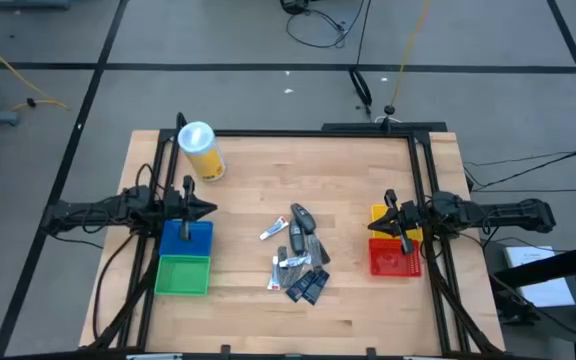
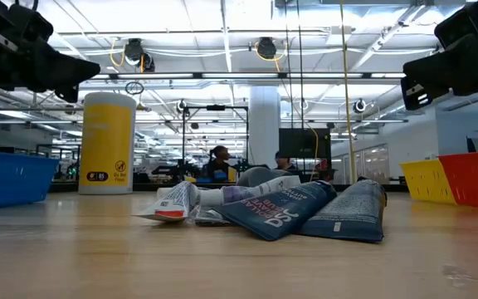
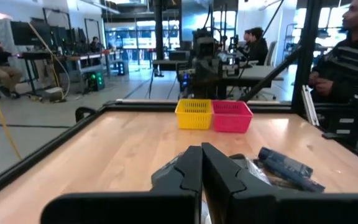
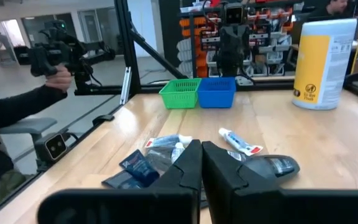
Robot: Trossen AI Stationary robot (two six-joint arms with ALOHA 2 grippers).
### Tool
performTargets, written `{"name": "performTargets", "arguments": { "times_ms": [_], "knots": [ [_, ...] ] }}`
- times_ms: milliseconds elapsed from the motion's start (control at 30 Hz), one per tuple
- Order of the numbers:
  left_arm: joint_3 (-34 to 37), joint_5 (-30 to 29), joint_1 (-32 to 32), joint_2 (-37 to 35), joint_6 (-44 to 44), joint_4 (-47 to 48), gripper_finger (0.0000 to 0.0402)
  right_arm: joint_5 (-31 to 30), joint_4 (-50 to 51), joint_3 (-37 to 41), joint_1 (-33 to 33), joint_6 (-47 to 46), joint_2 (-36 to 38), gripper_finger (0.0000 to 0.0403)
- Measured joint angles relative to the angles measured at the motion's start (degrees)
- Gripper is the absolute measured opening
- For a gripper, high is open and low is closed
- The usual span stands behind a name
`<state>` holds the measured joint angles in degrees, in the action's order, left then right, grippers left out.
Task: Pick & Place Travel size toiletries
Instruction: Put the black deodorant into the yellow basket
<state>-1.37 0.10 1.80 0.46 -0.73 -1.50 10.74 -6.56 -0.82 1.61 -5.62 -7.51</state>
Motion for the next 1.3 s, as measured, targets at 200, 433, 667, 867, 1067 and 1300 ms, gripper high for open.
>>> {"name": "performTargets", "arguments": {
  "times_ms": [200, 433, 667, 867, 1067, 1300],
  "knots": [
    [-0.02, 0.05, -0.04, -0.1, 2.38, 0.39, 0.0008, -0.06, -0.06, 0.0, 0.0, 0.28, 0.0, 0.0],
    [-0.02, -0.14, -0.03, -0.1, 1.43, 0.44, 0.0014, -0.57, -2.9, 0.0, 0.0, 1.26, -0.04, 0.0],
    [-0.02, -6.42, -0.02, 0.39, 2.27, -0.32, 0.0004, -9.51, -17.4, 0.0, 0.04, -3.73, -10.52, 0.0009],
    [-0.02, -14.42, 0.0, 3.17, 2.35, -1.71, 0.0004, -15.78, -23.87, -5.34, 1.25, -5.38, -35.29, 0.0052],
    [-0.02, -15.98, 0.0, 7.17, 4.39, -2.23, 0.001, -19.81, -24.65, -21.71, 2.27, -1.94, -62.17, 0.0127],
    [-0.04, -16.68, -0.04, 11.33, 7.49, -5.69, 0.0002, -19.99, -15.82, -38.56, 2.27, -2.01, -80.98, 0.0234]
  ]
}}
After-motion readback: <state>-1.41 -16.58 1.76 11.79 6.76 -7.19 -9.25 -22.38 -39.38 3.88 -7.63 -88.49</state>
